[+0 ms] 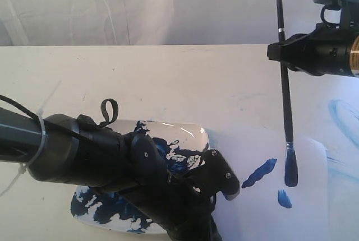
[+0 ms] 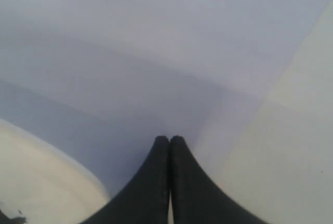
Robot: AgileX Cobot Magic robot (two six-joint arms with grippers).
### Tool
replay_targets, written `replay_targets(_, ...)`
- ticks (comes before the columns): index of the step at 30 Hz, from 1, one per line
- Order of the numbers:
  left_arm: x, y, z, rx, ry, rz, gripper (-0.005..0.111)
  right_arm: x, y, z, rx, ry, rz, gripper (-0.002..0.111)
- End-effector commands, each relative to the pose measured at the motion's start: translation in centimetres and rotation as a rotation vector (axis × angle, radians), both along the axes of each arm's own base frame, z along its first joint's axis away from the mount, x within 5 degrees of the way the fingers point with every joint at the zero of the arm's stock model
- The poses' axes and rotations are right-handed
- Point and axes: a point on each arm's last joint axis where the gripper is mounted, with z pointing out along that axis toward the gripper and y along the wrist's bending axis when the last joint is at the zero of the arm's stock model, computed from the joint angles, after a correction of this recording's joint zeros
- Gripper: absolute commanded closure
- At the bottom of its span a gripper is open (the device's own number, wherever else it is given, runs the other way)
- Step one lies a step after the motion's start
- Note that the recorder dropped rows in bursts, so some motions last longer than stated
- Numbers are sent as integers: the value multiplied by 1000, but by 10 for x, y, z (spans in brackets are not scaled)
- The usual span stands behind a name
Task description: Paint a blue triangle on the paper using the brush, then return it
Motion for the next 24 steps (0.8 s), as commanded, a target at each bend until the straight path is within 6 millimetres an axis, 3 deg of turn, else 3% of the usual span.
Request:
replay_targets(1, -4, 3, -5, 20, 21, -13, 107, -1, -5, -9, 6, 68, -51, 108)
replay_targets(12, -4, 3, -5, 20, 21, -13, 107, 1, -9, -33, -91, 90, -47, 108)
replay_targets(24, -4, 3, -5, 20, 21, -13, 107, 8, -7, -48, -75, 113, -50, 108)
